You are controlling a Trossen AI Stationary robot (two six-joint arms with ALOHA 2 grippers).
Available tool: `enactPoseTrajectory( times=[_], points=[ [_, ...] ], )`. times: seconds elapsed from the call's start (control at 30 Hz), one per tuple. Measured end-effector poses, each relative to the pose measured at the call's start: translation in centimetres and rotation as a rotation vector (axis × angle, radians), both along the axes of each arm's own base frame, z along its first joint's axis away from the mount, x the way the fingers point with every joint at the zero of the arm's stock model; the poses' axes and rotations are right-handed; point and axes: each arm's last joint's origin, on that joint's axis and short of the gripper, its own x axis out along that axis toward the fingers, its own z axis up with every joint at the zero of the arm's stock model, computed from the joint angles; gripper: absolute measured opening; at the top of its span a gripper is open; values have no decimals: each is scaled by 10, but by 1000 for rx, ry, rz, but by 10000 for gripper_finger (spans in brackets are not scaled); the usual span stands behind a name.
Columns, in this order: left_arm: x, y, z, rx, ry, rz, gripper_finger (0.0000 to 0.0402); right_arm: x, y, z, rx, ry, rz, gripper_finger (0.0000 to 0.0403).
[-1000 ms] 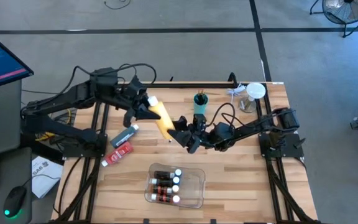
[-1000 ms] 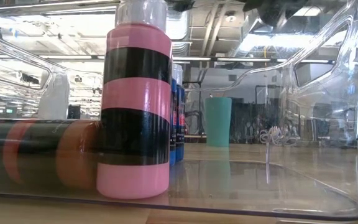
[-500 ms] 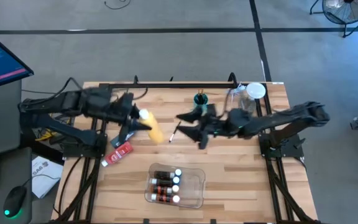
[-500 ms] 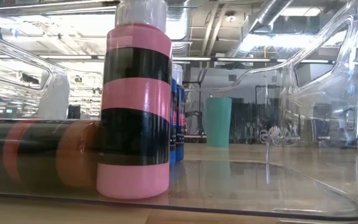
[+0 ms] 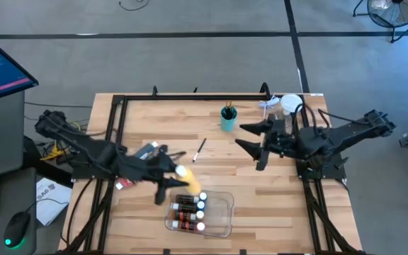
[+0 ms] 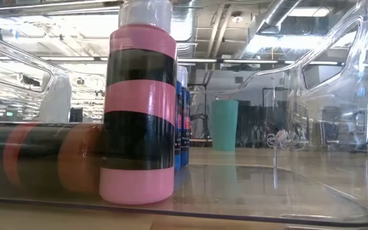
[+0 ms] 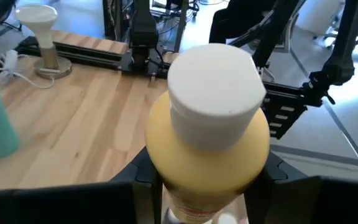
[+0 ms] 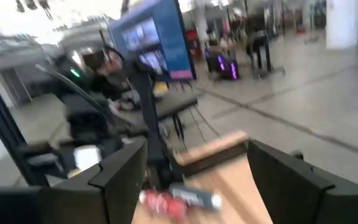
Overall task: Pick & Place Paint Supplies
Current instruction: Put the yellow paint bottle into the transparent bin
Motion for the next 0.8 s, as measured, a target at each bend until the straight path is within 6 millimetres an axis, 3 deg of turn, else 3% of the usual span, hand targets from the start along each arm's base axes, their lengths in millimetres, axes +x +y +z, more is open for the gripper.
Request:
enactPoseTrajectory(
  times=[0.07, 0.2, 0.3, 0.43, 0.6, 0.8],
  points=[
    [13, -9, -6, 1, 4, 2, 102, -6, 1, -14, 29, 21, 11, 270],
    [35, -21, -19, 67, 57, -25, 102, -18, 0, -63, 114, 41, 27, 270],
    [43, -24, -22, 90, 51, -52, 102, -31, -1, -99, 133, -105, 65, 270],
    [51, -22, -24, 143, 29, -111, 102, -49, -4, -130, 67, -261, 149, 270],
    [67, -16, -29, 158, 0, -231, 102, -46, -4, -147, 40, -189, 126, 270],
    [86, -17, -56, 242, 78, -307, 102, -35, -7, -160, 9, -118, 71, 270]
  ],
)
